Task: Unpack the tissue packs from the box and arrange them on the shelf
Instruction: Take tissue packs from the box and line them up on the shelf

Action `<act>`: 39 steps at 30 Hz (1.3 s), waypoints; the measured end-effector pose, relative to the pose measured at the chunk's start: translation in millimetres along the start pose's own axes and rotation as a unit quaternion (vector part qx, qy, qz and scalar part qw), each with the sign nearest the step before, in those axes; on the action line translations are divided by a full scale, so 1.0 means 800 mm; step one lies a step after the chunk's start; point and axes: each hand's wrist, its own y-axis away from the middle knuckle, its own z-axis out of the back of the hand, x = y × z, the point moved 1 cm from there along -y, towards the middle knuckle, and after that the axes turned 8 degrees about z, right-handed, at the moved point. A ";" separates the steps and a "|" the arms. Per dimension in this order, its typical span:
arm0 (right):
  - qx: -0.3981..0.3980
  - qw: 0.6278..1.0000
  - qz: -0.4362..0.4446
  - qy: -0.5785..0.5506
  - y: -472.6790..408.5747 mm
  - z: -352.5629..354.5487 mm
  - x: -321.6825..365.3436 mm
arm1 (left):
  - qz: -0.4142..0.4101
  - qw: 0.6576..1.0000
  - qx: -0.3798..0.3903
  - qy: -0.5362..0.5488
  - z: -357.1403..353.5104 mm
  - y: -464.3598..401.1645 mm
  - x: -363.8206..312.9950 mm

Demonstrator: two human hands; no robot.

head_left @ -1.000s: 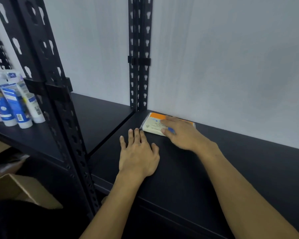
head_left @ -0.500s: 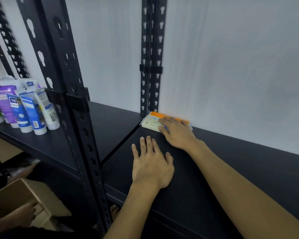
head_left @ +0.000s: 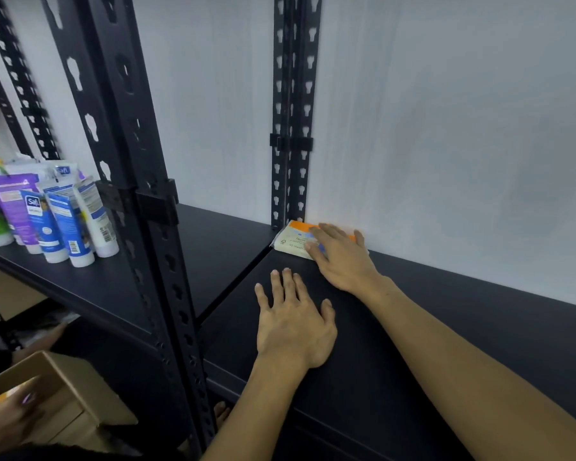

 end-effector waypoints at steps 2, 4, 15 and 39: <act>-0.065 0.998 -0.018 -0.019 0.015 0.007 0.001 | 0.001 1.000 0.002 0.003 0.001 0.000 0.000; -0.116 0.992 -0.045 -0.036 0.034 0.013 -0.002 | 0.002 1.000 0.004 0.004 0.001 -0.001 0.000; 0.030 0.975 -0.221 0.000 0.179 0.047 -0.046 | 0.003 1.000 0.013 0.020 0.009 0.001 0.002; -0.078 0.974 -0.186 0.104 0.425 0.063 0.096 | -0.073 0.984 -0.146 0.075 -0.030 0.168 0.008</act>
